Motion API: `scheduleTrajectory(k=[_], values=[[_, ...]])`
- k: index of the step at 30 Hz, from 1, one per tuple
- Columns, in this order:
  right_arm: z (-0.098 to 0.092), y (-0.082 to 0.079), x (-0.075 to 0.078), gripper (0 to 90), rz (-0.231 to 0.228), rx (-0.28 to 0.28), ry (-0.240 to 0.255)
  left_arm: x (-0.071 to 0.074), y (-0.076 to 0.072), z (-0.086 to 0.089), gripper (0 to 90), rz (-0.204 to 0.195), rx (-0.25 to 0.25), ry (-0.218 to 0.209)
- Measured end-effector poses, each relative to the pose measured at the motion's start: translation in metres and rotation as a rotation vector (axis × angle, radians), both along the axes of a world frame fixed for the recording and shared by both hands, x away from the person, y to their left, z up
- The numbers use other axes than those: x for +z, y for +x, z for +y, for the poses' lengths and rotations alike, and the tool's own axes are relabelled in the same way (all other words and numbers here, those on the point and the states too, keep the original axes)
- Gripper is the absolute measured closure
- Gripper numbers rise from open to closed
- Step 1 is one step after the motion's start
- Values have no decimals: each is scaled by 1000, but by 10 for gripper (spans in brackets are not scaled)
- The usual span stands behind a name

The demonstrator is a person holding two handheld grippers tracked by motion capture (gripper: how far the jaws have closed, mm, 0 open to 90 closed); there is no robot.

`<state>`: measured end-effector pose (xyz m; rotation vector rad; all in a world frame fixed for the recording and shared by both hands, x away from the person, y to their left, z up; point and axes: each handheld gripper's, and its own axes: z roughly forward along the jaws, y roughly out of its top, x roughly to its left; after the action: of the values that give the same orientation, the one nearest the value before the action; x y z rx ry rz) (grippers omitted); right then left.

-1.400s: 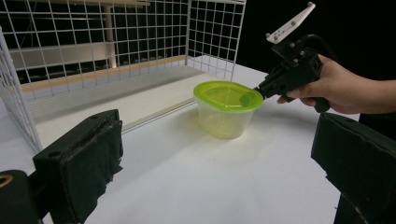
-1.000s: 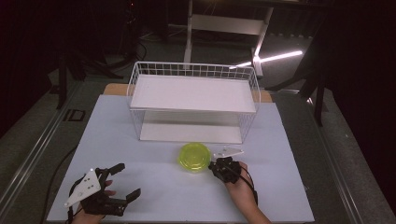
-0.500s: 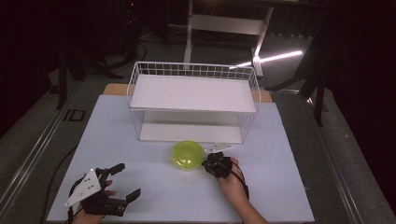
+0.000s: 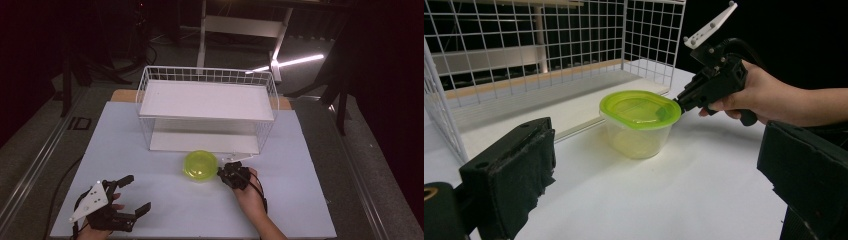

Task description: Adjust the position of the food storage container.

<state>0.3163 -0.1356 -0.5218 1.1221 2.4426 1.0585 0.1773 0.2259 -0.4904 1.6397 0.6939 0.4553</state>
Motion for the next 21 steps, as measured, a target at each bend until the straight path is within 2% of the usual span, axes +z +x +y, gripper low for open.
scheduleTrajectory(k=[6, 16, 20, 21], values=[[3, -1, -2, 900, 11, 8, 6, -1, 1, -1, 32, 5, -2, 0], [21, 5, -5, 900, 17, 29, 7, -1, 1, 0, 32, 6, -8, -8], [22, 4, -5, 900, 13, 32, 1, -1, 0, 0, 32, 6, -13, -5], [21, 3, -4, 900, 12, 32, -3, 0, 0, 0, 32, 9, -18, -16]])
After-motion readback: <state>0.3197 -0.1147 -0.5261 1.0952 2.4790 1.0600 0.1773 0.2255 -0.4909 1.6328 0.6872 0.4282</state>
